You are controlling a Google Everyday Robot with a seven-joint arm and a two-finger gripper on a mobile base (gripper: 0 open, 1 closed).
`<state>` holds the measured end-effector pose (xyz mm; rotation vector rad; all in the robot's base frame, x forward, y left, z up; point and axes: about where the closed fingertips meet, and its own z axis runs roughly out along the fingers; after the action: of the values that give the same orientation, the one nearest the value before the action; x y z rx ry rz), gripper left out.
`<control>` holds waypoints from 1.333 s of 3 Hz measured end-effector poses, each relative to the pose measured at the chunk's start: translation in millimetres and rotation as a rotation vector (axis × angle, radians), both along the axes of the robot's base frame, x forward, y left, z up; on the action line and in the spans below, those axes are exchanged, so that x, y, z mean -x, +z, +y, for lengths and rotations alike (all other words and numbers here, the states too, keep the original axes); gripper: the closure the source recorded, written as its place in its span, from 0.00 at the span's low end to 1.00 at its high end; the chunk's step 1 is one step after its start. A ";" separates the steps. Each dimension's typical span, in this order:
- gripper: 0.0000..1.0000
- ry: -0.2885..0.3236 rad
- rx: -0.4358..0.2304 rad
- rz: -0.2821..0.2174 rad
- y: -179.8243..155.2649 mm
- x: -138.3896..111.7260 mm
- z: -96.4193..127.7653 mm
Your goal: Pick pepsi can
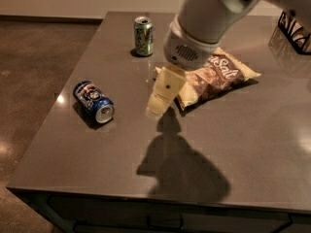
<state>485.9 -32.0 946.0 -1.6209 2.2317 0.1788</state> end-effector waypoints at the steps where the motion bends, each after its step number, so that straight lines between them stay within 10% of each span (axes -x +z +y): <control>1: 0.00 -0.004 0.039 0.038 -18.8 -4.8 50.1; 4: 0.00 0.020 0.065 0.102 -70.5 -16.0 160.8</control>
Offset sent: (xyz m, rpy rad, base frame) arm 0.0141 0.1556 -0.0561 -0.0758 0.0969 0.0318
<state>501.9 128.8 875.5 -1.7046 2.3199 0.2013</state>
